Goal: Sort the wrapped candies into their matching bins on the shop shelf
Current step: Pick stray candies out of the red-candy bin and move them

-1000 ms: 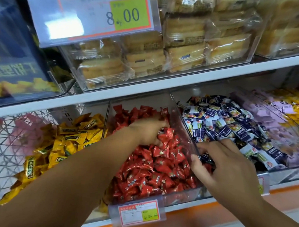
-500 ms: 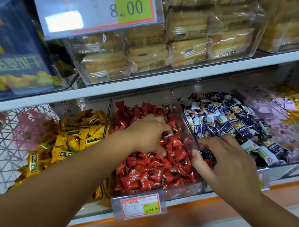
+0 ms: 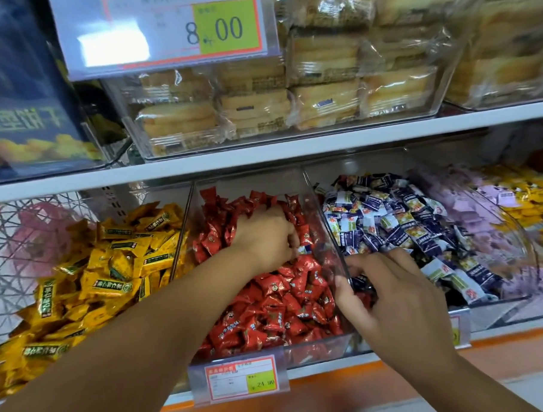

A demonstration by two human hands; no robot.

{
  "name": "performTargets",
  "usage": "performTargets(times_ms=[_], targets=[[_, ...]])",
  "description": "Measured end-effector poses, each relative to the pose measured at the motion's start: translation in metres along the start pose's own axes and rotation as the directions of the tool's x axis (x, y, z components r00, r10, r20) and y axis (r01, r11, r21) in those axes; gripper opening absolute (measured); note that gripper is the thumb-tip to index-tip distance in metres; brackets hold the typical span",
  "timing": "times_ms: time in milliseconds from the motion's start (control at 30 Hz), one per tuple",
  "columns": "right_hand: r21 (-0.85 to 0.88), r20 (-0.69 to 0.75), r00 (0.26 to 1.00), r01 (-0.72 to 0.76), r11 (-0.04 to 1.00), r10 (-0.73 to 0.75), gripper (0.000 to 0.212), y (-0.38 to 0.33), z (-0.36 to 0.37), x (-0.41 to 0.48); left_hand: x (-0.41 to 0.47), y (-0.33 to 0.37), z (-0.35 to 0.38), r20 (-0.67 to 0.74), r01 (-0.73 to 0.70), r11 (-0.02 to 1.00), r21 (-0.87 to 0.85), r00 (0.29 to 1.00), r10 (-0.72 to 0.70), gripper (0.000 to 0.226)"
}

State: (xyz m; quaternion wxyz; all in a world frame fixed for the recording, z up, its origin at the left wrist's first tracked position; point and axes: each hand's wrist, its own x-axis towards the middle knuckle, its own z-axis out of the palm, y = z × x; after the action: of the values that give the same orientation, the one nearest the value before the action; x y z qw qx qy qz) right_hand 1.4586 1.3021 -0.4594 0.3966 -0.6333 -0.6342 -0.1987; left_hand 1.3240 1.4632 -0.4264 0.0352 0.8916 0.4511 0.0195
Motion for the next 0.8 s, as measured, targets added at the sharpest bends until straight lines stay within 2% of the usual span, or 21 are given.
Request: performTargets(times_ms=[133, 200, 300, 433, 500, 567, 667, 700, 733, 767, 800], targets=[[-0.003, 0.009, 1.000, -0.003, 1.000, 0.003, 0.035, 0.002, 0.002, -0.001, -0.006, -0.015, -0.031, -0.069, 0.026, 0.972, -0.232, 0.997, -0.043, 0.006], [-0.013, 0.007, 1.000, -0.006, 1.000, 0.006, 0.035, 0.002, 0.003, -0.002, -0.006, -0.005, -0.052, -0.090, 0.041, 0.948, -0.314, 0.993, -0.072, 0.014], [-0.009, 0.010, 1.000, -0.005, 1.000, 0.005, 0.036, 0.002, 0.003, -0.002, 0.000, 0.026, -0.073, -0.069, -0.001, 0.883, -0.470, 0.997, -0.035, 0.010], [-0.002, 0.001, 1.000, -0.014, 1.000, 0.014, 0.035, 0.001, 0.003, -0.002, 0.015, 0.051, -0.073, -0.076, -0.021, 0.830, -0.557, 0.997, -0.026, 0.009], [-0.003, -0.007, 1.000, -0.014, 1.000, 0.014, 0.034, 0.001, 0.003, -0.001, 0.019, 0.051, -0.067, -0.053, -0.017, 0.779, -0.626, 0.998, -0.021, 0.022], [-0.004, 0.001, 1.000, -0.011, 1.000, 0.011, 0.034, 0.002, 0.003, -0.002, 0.015, 0.045, -0.060, -0.098, -0.058, 0.771, -0.634, 0.995, -0.005, 0.032], [-0.001, 0.016, 1.000, -0.013, 1.000, 0.013, 0.032, 0.004, 0.004, -0.003, -0.007, 0.028, -0.047, -0.251, -0.080, 0.841, -0.535, 0.966, -0.067, 0.012], [-0.001, 0.019, 1.000, -0.014, 1.000, 0.014, 0.032, 0.004, 0.005, -0.003, -0.017, 0.022, -0.045, -0.217, -0.065, 0.852, -0.520, 0.975, -0.058, 0.008], [0.000, 0.021, 1.000, -0.013, 1.000, 0.013, 0.032, 0.004, 0.005, -0.003, -0.028, 0.018, -0.042, -0.109, -0.052, 0.861, -0.506, 0.994, -0.005, 0.008], [-0.001, 0.022, 1.000, -0.013, 1.000, 0.013, 0.032, 0.004, 0.004, -0.003, -0.038, 0.017, -0.039, 0.045, -0.063, 0.887, -0.458, 0.995, 0.094, 0.010], [-0.003, 0.020, 1.000, -0.013, 1.000, 0.013, 0.032, 0.004, 0.004, -0.003, -0.048, 0.019, -0.036, 0.199, -0.119, 0.917, -0.381, 0.958, 0.207, 0.021]])
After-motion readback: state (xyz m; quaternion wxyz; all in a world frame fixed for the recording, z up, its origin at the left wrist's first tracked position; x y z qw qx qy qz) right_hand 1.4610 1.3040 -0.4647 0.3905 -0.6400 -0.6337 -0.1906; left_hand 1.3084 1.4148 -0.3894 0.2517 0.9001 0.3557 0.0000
